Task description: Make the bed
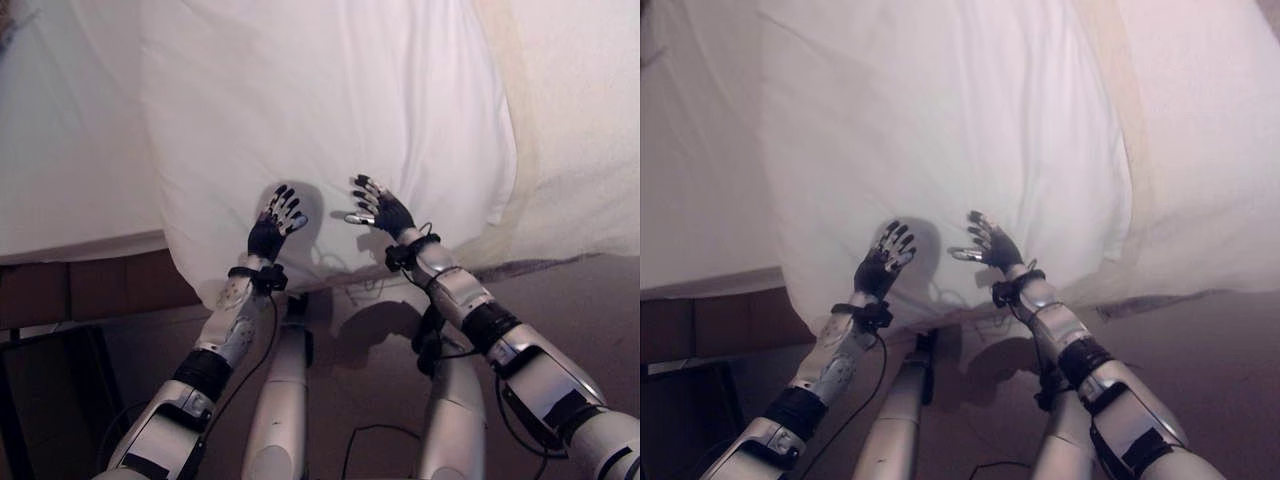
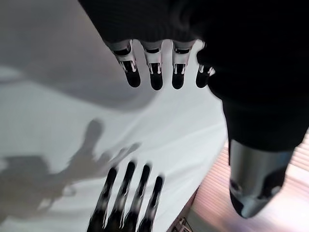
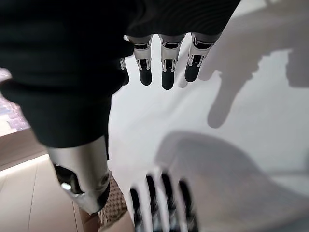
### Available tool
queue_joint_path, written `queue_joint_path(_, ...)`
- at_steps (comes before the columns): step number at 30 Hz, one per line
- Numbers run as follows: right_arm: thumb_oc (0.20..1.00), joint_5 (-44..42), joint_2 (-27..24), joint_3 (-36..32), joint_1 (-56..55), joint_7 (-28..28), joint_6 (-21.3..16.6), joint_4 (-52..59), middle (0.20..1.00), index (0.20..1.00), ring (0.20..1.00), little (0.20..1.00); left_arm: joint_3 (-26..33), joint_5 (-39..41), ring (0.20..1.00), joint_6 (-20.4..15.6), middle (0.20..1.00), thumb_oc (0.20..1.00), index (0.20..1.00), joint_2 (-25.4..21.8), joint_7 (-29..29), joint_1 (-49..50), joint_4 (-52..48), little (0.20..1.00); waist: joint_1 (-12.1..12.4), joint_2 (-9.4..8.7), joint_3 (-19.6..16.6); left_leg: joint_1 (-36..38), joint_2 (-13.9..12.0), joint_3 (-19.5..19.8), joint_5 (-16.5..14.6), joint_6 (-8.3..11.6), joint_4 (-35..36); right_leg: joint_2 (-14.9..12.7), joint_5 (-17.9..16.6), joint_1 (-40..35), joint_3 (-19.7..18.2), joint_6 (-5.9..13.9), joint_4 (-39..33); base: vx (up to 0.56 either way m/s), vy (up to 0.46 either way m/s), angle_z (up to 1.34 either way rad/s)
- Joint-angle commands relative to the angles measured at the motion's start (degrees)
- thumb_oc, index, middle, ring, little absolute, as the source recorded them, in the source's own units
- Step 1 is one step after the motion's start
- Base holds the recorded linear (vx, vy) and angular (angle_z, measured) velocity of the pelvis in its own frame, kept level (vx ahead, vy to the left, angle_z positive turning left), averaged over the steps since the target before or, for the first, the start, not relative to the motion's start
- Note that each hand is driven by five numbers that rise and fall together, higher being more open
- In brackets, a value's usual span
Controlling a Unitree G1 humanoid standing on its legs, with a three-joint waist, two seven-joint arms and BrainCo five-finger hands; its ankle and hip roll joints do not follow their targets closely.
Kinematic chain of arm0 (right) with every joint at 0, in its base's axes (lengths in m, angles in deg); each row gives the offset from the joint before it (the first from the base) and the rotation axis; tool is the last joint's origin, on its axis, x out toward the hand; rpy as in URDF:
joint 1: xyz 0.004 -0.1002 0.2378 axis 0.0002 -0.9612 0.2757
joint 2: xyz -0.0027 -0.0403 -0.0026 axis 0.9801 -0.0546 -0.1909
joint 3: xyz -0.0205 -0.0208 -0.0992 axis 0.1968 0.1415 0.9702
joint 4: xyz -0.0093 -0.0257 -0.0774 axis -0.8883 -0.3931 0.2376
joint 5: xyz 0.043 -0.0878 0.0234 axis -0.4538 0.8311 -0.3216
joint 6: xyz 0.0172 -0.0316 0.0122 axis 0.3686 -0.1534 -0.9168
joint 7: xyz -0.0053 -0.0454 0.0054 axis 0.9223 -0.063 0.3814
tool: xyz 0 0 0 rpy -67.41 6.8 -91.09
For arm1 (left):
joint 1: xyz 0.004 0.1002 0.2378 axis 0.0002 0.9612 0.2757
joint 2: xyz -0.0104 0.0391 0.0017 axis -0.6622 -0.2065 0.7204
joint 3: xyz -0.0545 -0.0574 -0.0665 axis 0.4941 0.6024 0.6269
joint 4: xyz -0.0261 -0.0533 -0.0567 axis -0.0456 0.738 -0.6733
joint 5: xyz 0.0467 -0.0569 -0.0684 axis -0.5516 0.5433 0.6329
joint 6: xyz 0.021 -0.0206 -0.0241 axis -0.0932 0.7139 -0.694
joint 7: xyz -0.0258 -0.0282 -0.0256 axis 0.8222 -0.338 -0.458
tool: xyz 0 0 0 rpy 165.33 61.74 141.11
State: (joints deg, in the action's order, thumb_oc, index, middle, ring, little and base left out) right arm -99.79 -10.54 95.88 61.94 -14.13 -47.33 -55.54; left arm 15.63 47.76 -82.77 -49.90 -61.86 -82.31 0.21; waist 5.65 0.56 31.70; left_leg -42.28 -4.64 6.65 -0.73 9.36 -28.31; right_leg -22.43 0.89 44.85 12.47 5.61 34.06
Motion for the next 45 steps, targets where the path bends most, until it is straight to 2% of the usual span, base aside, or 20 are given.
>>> queue_joint_path(1,1.000,-5.61,2.47,0.41,3.24,1.17,-1.89,1.42,1.000,1.000,1.000,1.000,0.15,3.93,1.000,-1.13,1.000,1.000,1.000,0.20,-0.92,-2.30,-1.18,1.000,0.44,-1.70,-1.90,-2.89,1.00,0.46,-3.69,-3.22,-2.59,-0.15,1.28,0.30,-2.56,2.82,-2.23,-0.01,-0.014,-0.05)
queue_joint_path(7,1.000,-7.86,5.88,-0.72,11.26,-1.40,-1.34,-9.43,1.000,1.000,1.000,1.000,0.79,6.12,1.000,-0.09,1.000,1.000,1.000,2.16,1.61,-10.64,10.50,1.000,0.24,-2.15,-1.90,-11.02,1.41,1.03,-5.03,-3.37,-8.72,0.64,3.67,8.87,-3.82,2.11,4.02,0.01,-0.017,-0.03)
queue_joint_path(14,1.000,-8.81,5.59,-3.50,19.65,-5.30,-0.86,-22.60,1.000,1.000,1.000,1.000,4.03,4.24,1.000,0.72,1.000,1.000,1.000,-0.37,5.80,-19.06,26.48,1.000,-0.37,-2.88,-1.90,-18.22,1.69,1.40,-6.72,-3.60,-14.83,1.70,6.37,16.04,-4.74,1.14,9.91,0.00,-0.003,-0.01)
queue_joint_path(19,1.000,-5.60,1.61,-6.84,22.61,-8.58,-0.04,-30.62,1.000,1.000,1.000,1.000,7.95,3.84,1.000,1.10,1.000,1.000,1.000,-3.30,7.45,-20.50,34.74,1.000,-0.14,-3.00,-1.90,-20.17,1.85,1.45,-7.72,-3.98,-16.59,1.93,7.41,18.27,-5.00,0.95,11.94,0.00,0.000,0.00)
queue_joint_path(23,1.000,-3.82,-2.49,-9.61,22.64,-12.06,0.07,-34.80,1.000,1.000,1.000,1.000,11.51,2.80,1.000,-0.29,1.000,1.000,1.000,-5.69,11.46,-21.05,38.54,1.000,0.28,-2.89,-1.90,-20.92,2.21,1.72,-8.18,-4.25,-17.05,2.00,8.08,18.96,-5.03,1.10,12.86,0.00,0.000,0.00)
queue_joint_path(25,1.000,-3.76,-2.53,-9.63,22.80,-12.04,0.06,-34.96,1.000,1.000,1.000,1.000,11.50,2.79,1.000,-0.34,1.000,1.000,1.000,-5.64,11.42,-21.22,38.69,1.000,0.30,-2.83,-1.90,-21.02,2.22,1.75,-8.22,-4.25,-17.11,1.98,8.12,19.04,-5.00,1.11,12.91,0.00,0.000,0.00)
queue_joint_path(28,1.000,-2.22,-6.52,-10.02,22.56,-12.85,0.52,-36.94,1.000,1.000,1.000,1.000,12.32,1.73,1.000,0.18,1.000,1.000,1.000,-7.90,11.57,-20.17,41.38,1.000,0.58,-2.61,-1.90,-21.90,2.48,1.97,-8.38,-4.41,-17.55,1.65,8.65,19.59,-4.68,1.11,13.58,0.00,0.000,0.00)
queue_joint_path(36,1.000,-0.96,-13.25,-12.02,20.45,-14.71,0.56,-38.73,1.000,1.000,1.000,1.000,16.18,1.26,1.000,-1.79,1.000,1.000,1.000,-12.00,14.23,-17.42,41.38,1.000,1.40,-1.66,-1.90,-22.78,2.70,2.19,-8.66,-4.59,-17.84,1.28,9.51,20.63,-4.68,1.18,14.61,0.01,-0.009,0.06)
queue_joint_path(41,1.000,-0.20,-17.85,-14.16,18.29,-18.03,-0.23,-38.85,1.000,1.000,1.000,1.000,19.20,-2.74,1.000,-3.95,1.000,1.000,1.000,-16.78,19.28,-14.46,41.81,1.000,1.48,-1.97,-1.90,-22.96,2.40,2.37,-9.13,-4.60,-18.43,1.42,10.08,21.07,-4.97,1.50,15.06,0.00,-0.004,-0.01)
queue_joint_path(45,1.000,0.28,-20.20,-14.96,18.08,-19.74,-0.97,-38.16,1.000,1.000,1.000,1.000,20.82,-4.03,1.000,-4.72,1.000,1.000,1.000,-18.59,21.31,-12.66,41.66,1.000,1.21,-2.34,-1.90,-22.93,2.20,2.32,-9.29,-4.64,-18.54,1.26,10.41,21.26,-5.07,1.59,15.39,0.01,-0.002,-0.02)
